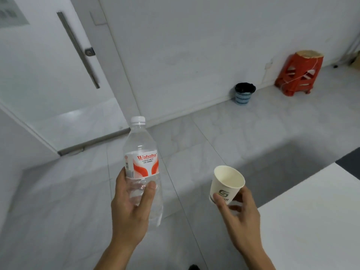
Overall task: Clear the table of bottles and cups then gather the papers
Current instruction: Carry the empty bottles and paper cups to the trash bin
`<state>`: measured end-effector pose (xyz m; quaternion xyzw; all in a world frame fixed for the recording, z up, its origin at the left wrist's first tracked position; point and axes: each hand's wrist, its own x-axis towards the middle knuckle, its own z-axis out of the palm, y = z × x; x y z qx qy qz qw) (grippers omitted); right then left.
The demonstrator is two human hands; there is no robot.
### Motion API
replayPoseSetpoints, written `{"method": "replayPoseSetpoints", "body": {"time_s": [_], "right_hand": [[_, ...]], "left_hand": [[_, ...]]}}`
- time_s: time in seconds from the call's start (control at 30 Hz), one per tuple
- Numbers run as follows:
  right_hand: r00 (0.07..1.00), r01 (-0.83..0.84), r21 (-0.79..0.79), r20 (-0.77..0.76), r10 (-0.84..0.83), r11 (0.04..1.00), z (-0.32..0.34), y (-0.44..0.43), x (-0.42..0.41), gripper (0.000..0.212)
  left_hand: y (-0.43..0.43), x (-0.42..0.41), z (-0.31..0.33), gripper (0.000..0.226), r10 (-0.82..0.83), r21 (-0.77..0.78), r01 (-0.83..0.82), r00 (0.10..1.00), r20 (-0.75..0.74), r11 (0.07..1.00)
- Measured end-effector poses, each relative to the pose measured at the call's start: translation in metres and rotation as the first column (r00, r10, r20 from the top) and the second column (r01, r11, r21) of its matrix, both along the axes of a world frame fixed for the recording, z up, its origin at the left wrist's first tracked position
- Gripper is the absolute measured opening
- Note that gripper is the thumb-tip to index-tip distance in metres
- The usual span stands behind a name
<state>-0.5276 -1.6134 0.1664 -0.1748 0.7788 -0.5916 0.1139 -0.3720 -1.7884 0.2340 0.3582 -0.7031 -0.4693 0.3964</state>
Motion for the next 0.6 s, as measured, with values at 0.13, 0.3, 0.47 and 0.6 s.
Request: {"method": "replayPoseSetpoints", "body": {"time_s": [0.13,0.3,0.47,0.6], "right_hand": [[0.999,-0.032,0.011,0.017,0.032,0.999,0.006,-0.073,-0.082,0.047],[0.998,0.011,0.019,0.066,-0.012,1.0,-0.018,-0.148,-0.181,0.053],[0.989,0.117,0.022,0.086,-0.119,0.993,-0.038,-0.225,-0.295,0.053],[0.969,0.236,0.034,0.064,-0.237,0.971,-0.023,-0.278,-0.394,0.052]], "left_hand": [[-0.066,-0.078,0.005,0.07,0.012,0.017,-0.012,1.0,0.011,1.0],[-0.153,-0.185,-0.009,0.072,0.001,0.005,-0.001,0.999,0.045,1.0],[-0.249,-0.321,-0.029,0.067,-0.083,0.009,0.083,0.995,0.053,0.997],[-0.319,-0.452,-0.025,0.076,-0.207,0.027,0.206,0.976,0.069,0.978]]}}
